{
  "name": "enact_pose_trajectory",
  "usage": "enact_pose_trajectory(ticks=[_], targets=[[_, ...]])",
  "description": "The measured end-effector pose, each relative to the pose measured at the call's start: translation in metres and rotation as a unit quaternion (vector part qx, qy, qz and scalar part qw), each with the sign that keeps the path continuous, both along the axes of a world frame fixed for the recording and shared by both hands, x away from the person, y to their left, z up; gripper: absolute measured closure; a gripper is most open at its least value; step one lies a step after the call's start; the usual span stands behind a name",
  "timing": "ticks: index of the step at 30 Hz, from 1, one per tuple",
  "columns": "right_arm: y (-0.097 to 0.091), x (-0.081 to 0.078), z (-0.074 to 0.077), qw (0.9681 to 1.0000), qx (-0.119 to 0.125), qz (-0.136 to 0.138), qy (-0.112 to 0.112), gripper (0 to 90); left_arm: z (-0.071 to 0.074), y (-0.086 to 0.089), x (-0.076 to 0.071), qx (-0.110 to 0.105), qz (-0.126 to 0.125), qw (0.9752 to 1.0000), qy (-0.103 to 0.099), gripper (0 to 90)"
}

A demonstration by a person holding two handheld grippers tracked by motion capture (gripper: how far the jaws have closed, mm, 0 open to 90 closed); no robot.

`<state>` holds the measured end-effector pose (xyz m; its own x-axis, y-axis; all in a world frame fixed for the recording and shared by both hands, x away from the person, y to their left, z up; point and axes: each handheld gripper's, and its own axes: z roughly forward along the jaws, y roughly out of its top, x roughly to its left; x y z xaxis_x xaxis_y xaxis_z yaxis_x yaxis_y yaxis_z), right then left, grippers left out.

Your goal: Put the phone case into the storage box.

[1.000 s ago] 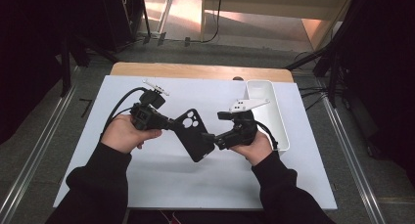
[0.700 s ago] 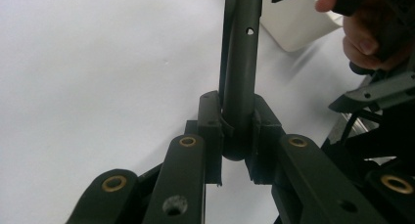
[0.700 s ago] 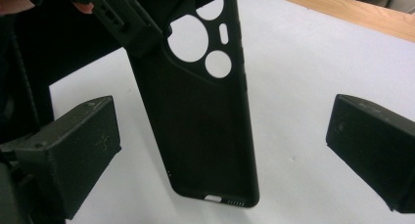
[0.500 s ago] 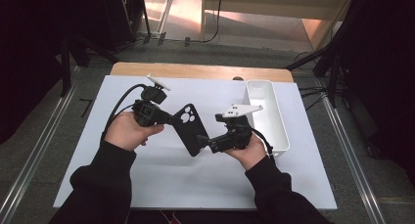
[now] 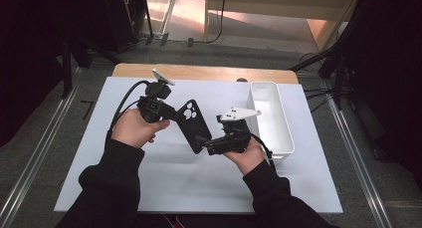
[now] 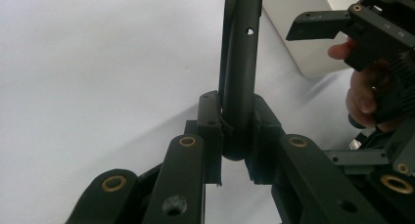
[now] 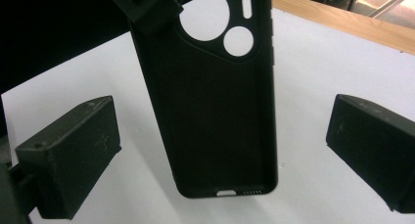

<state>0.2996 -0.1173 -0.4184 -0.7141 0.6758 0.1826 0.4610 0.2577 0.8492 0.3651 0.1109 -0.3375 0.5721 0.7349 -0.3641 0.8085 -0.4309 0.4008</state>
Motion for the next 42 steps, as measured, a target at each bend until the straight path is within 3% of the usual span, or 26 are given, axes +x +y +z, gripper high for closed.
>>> enact_pose_trajectory(ticks=[5, 15, 25, 31, 36, 42], targets=[[0.007, 0.0, -0.001, 1.0, -0.001, -0.002, -0.003, 0.0, -0.003, -0.004, 0.001, 0.008, -0.006, 0.9998, 0.017, 79.1], [0.016, 0.003, -0.003, 0.9999, -0.013, -0.002, -0.005, 0.0, -0.004, -0.007, -0.001, -0.006, -0.014, 0.9994, 0.03, 79.2], [0.022, 0.007, -0.003, 0.9998, -0.016, 0.006, 0.005, 0.0, -0.007, -0.011, -0.002, -0.009, -0.024, 0.999, 0.036, 79.1], [0.024, 0.009, -0.004, 0.9997, -0.023, -0.004, 0.004, 0.0, -0.007, -0.015, -0.004, -0.012, -0.029, 0.9988, 0.039, 79.1], [0.023, 0.011, -0.004, 0.9999, -0.014, -0.003, 0.006, 0.0, -0.008, -0.016, -0.005, -0.014, -0.029, 0.9987, 0.04, 79.0], [0.027, 0.013, -0.005, 0.9996, -0.026, -0.005, 0.005, 0.0, -0.009, -0.019, -0.006, -0.016, -0.03, 0.9986, 0.041, 79.0]])
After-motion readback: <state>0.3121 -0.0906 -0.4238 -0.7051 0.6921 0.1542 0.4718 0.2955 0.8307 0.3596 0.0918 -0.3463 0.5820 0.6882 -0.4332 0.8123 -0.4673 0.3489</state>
